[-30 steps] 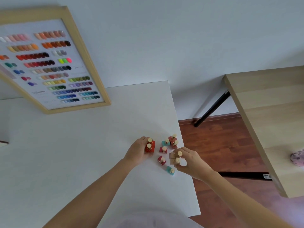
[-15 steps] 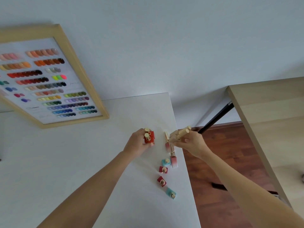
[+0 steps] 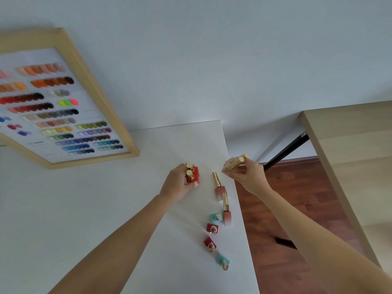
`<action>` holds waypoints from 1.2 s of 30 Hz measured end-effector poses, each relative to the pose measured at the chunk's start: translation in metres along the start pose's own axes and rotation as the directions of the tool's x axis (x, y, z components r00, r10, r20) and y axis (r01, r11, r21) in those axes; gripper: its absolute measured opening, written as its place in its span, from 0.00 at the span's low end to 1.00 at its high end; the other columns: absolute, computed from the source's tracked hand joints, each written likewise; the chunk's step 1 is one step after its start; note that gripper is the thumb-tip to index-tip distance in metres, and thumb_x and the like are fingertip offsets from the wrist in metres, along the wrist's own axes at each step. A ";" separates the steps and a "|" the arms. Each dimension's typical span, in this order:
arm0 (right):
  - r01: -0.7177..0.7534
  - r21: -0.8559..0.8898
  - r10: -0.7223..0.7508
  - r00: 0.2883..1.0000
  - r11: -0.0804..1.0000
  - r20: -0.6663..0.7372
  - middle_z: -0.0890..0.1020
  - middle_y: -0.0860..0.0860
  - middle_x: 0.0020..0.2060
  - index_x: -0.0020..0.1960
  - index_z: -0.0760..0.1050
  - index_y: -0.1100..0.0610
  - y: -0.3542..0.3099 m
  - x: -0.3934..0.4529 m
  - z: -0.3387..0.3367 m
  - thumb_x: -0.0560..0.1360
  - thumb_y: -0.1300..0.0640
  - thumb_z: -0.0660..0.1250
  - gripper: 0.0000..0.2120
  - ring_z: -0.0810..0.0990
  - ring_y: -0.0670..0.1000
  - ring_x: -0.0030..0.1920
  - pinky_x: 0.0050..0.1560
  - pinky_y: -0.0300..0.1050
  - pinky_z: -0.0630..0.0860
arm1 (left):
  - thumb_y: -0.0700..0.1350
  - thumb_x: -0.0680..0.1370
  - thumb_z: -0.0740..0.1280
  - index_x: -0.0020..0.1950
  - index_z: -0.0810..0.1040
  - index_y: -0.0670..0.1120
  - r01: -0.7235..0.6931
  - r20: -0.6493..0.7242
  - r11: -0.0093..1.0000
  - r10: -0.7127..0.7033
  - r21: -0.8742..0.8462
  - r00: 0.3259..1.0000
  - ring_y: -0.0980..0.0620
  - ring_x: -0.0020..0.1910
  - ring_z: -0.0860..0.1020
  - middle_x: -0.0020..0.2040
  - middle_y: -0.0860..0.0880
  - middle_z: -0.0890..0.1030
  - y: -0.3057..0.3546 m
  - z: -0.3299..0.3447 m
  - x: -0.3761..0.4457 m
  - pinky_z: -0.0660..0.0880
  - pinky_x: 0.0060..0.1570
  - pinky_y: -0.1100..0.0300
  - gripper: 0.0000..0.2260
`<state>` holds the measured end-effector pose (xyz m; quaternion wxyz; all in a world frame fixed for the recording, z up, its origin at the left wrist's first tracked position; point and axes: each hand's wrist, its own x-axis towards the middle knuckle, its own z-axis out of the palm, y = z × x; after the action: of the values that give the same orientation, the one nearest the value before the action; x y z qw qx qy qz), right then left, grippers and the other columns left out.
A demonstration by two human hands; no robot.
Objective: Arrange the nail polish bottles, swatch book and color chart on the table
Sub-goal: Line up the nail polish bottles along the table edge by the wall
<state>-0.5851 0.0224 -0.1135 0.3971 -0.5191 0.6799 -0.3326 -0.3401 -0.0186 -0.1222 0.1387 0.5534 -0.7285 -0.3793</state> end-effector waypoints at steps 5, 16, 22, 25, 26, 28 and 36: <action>0.061 -0.221 -0.054 0.998 0.973 0.036 0.81 0.49 0.41 0.45 0.76 0.55 -0.007 0.032 0.009 0.68 0.55 0.74 0.10 0.80 0.49 0.42 0.43 0.38 0.78 | 0.42 0.68 0.76 0.56 0.77 0.44 0.019 0.009 0.999 -0.020 0.033 1.000 0.46 0.52 0.80 0.52 0.45 0.81 0.008 -0.002 0.022 0.79 0.53 0.48 0.19; 0.140 -0.341 -0.106 0.988 0.930 0.116 0.78 0.54 0.47 0.58 0.75 0.59 -0.008 0.067 0.024 0.70 0.63 0.73 0.18 0.75 0.47 0.41 0.43 0.37 0.74 | 0.44 0.69 0.76 0.62 0.75 0.44 0.027 -0.045 0.996 -0.024 0.082 0.999 0.43 0.53 0.78 0.54 0.44 0.79 0.019 0.004 0.065 0.78 0.53 0.47 0.23; 0.044 -0.193 -0.049 0.998 0.980 -0.024 0.80 0.50 0.45 0.61 0.74 0.57 -0.010 0.082 0.032 0.71 0.64 0.71 0.19 0.77 0.48 0.42 0.47 0.39 0.77 | 0.44 0.68 0.77 0.60 0.75 0.42 0.065 -0.144 0.998 -0.062 0.012 0.988 0.45 0.53 0.78 0.53 0.43 0.78 0.027 0.014 0.090 0.77 0.55 0.52 0.23; 0.029 -0.165 -0.043 0.996 0.986 -0.080 0.84 0.53 0.46 0.61 0.74 0.59 -0.011 0.093 0.037 0.71 0.65 0.70 0.19 0.79 0.48 0.43 0.51 0.38 0.76 | 0.44 0.67 0.78 0.60 0.75 0.42 0.087 -0.209 0.992 -0.104 -0.090 0.972 0.45 0.52 0.78 0.52 0.43 0.79 0.035 0.017 0.104 0.77 0.54 0.52 0.25; 0.023 -0.157 -0.038 0.995 0.987 -0.096 0.84 0.54 0.46 0.61 0.75 0.59 -0.012 0.097 0.038 0.72 0.65 0.70 0.18 0.81 0.49 0.44 0.52 0.40 0.77 | 0.44 0.67 0.78 0.61 0.74 0.41 0.096 -0.226 0.987 -0.124 -0.133 0.966 0.45 0.52 0.79 0.53 0.42 0.80 0.037 0.018 0.109 0.77 0.54 0.53 0.26; 0.014 -0.154 -0.033 0.992 0.988 -0.125 0.85 0.54 0.46 0.60 0.76 0.60 -0.014 0.106 0.040 0.72 0.66 0.69 0.17 0.82 0.52 0.45 0.52 0.42 0.78 | 0.44 0.68 0.77 0.65 0.72 0.40 0.122 -0.252 0.972 -0.172 -0.202 0.952 0.47 0.53 0.81 0.54 0.43 0.82 0.042 0.020 0.119 0.77 0.55 0.59 0.28; 0.016 -0.163 -0.046 0.982 0.986 -0.185 0.85 0.54 0.40 0.53 0.77 0.59 -0.019 0.142 0.044 0.74 0.66 0.66 0.09 0.82 0.54 0.42 0.50 0.46 0.76 | 0.38 0.73 0.71 0.53 0.80 0.45 0.096 -0.331 0.949 -0.199 -0.301 0.923 0.50 0.42 0.81 0.43 0.47 0.84 0.051 0.022 0.149 0.76 0.45 0.61 0.10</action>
<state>-0.5585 -0.1216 -0.1449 0.2825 -0.5263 0.7308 -0.3305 -0.4414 -0.1404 -0.1333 0.3161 0.6416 -0.5861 -0.3808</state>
